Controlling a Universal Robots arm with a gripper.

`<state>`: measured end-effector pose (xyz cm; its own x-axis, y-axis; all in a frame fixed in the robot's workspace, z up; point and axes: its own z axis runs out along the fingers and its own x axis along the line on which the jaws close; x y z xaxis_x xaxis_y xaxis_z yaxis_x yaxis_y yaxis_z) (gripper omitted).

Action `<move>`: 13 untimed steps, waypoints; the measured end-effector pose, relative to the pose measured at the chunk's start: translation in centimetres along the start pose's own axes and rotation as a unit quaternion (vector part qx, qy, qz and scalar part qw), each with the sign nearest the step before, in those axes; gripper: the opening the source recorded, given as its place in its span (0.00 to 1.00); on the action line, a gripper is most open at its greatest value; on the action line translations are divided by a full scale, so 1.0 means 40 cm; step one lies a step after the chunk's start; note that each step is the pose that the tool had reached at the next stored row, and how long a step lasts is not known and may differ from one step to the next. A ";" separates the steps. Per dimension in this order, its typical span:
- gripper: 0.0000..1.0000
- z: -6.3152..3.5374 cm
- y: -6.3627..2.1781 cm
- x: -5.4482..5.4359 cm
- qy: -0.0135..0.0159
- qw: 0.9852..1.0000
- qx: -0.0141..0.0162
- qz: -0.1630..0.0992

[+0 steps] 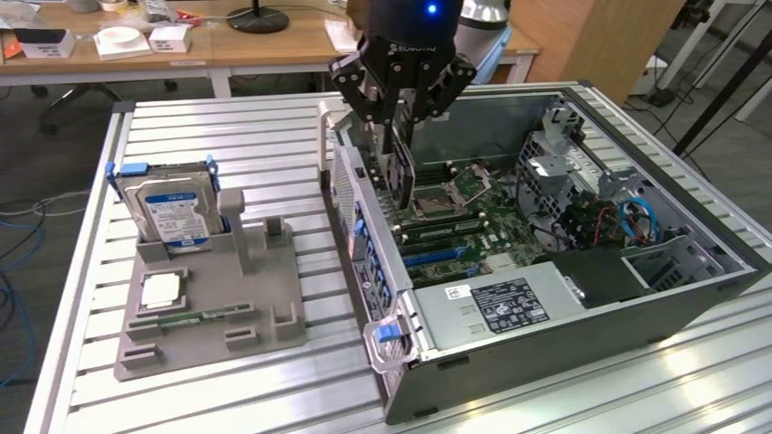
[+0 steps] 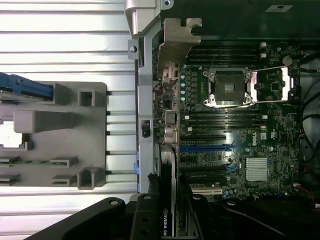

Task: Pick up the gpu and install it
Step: 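Pick up the gpu and move the gpu toward the slot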

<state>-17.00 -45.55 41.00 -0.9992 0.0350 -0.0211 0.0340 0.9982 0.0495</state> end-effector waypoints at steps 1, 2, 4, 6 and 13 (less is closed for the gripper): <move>0.26 0.000 0.000 -0.003 0.000 1.000 0.000 0.000; 0.26 0.000 0.000 -0.006 0.000 1.000 0.000 0.000; 0.26 0.000 0.000 -0.012 0.000 1.000 0.000 0.000; 0.26 0.000 0.001 -0.018 0.000 1.000 0.000 0.000; 0.26 0.001 0.001 -0.041 0.000 1.000 0.000 0.000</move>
<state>-15.35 -45.55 41.00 -0.9992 0.0350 -0.0211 0.0339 0.9982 0.0495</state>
